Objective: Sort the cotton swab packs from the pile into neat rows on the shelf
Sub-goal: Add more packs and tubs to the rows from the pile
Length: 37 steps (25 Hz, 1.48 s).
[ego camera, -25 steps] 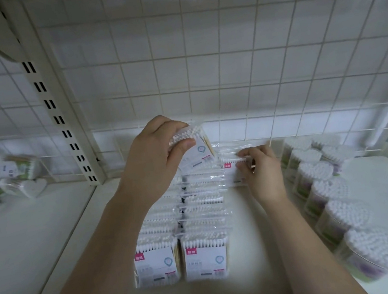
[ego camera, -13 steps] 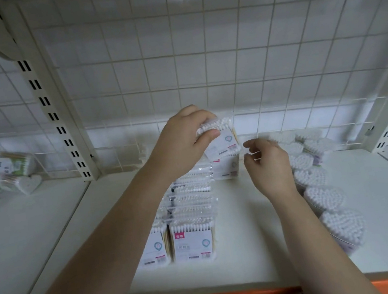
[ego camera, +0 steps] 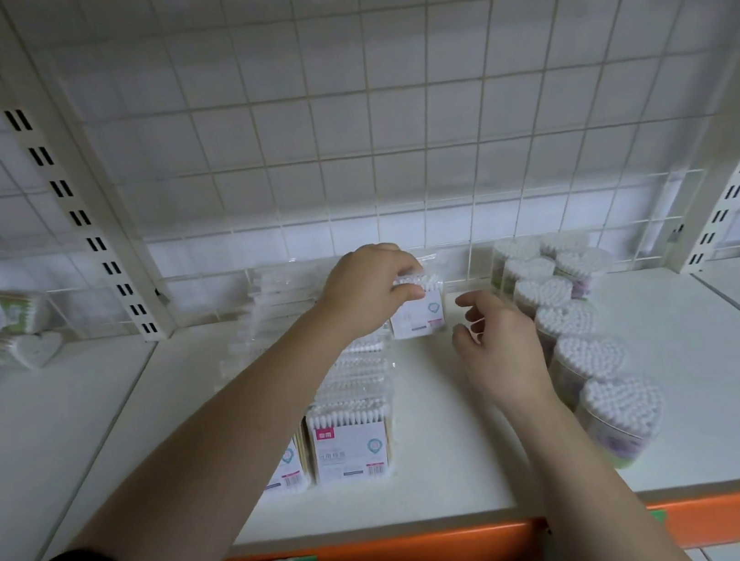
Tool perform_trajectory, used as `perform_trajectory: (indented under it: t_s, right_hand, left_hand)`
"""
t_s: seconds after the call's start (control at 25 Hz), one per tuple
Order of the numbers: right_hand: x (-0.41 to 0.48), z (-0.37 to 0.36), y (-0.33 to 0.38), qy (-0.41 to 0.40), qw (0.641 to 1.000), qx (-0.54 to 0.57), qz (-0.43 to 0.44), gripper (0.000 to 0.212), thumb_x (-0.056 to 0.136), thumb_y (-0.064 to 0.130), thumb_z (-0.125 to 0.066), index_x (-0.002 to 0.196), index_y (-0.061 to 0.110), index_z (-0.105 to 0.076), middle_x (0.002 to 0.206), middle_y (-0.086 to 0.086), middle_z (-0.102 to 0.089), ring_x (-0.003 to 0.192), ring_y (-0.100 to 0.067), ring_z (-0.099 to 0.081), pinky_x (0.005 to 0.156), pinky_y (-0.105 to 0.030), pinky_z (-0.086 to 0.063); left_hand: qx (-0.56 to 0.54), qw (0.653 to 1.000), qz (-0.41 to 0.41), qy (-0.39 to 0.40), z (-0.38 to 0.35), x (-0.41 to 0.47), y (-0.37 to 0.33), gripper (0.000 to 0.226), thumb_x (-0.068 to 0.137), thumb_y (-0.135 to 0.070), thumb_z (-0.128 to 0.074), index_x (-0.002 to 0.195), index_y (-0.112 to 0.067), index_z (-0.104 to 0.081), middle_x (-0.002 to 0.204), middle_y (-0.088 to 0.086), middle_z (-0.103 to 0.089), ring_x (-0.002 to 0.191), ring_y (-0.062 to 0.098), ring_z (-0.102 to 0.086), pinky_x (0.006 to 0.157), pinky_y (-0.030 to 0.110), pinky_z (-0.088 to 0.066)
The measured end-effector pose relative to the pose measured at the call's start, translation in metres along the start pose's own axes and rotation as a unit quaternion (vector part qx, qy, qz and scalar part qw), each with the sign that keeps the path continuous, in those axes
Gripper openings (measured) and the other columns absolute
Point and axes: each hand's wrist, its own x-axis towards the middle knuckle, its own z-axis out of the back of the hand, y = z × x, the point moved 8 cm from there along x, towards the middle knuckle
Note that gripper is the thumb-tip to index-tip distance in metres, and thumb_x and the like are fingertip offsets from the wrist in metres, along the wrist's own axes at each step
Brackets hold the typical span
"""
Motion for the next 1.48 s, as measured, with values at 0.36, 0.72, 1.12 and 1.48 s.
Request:
perform_trajectory:
  t_s: [0.36,0.72,1.12,1.48]
  right_hand:
    - [-0.01,-0.008,-0.006,0.024,0.997,-0.076,0.021,0.028,0.078,0.006,-0.057,0.104,0.007,-0.066,0.099,-0.014,-0.062,0.091,-0.031,-0.059,0.075,-0.036,-0.048]
    - [-0.013,-0.014,-0.016,0.062,0.994,-0.091,-0.012,0.024,0.08,0.008,-0.054,0.099,0.009,-0.068,0.098,-0.01,-0.06,0.089,-0.029,-0.059,0.071,-0.033,-0.048]
    - [-0.013,-0.008,0.002,0.044,0.996,-0.07,0.035,0.025,0.079,0.007,-0.057,0.102,0.009,-0.068,0.097,-0.01,-0.062,0.088,-0.028,-0.059,0.075,-0.034,-0.048]
    - [-0.002,-0.002,0.103,0.013,0.991,0.021,0.131,0.023,0.084,0.012,-0.06,0.105,0.018,-0.066,0.102,0.004,-0.062,0.091,-0.015,-0.058,0.077,-0.023,-0.043]
  left_hand:
    - [0.038,0.997,0.014,0.063,-0.015,0.011,0.001,0.028,0.077,-0.031,-0.075,0.103,-0.02,-0.068,0.096,-0.004,-0.063,0.09,0.017,-0.058,0.075,0.029,-0.044]
    - [0.072,0.995,0.03,0.068,-0.012,0.023,0.002,0.026,0.077,-0.026,-0.076,0.1,-0.018,-0.068,0.098,-0.003,-0.065,0.094,0.019,-0.059,0.071,0.026,-0.039]
    - [0.049,0.997,0.013,0.061,-0.003,0.02,0.005,0.028,0.085,-0.031,-0.067,0.112,-0.022,-0.061,0.107,-0.003,-0.056,0.093,0.016,-0.053,0.077,0.027,-0.04]
    - [0.17,0.968,0.021,-0.182,0.09,-0.059,0.039,0.024,0.093,-0.031,-0.051,0.109,-0.019,-0.066,0.104,0.002,-0.064,0.098,0.028,-0.056,0.085,0.038,-0.037]
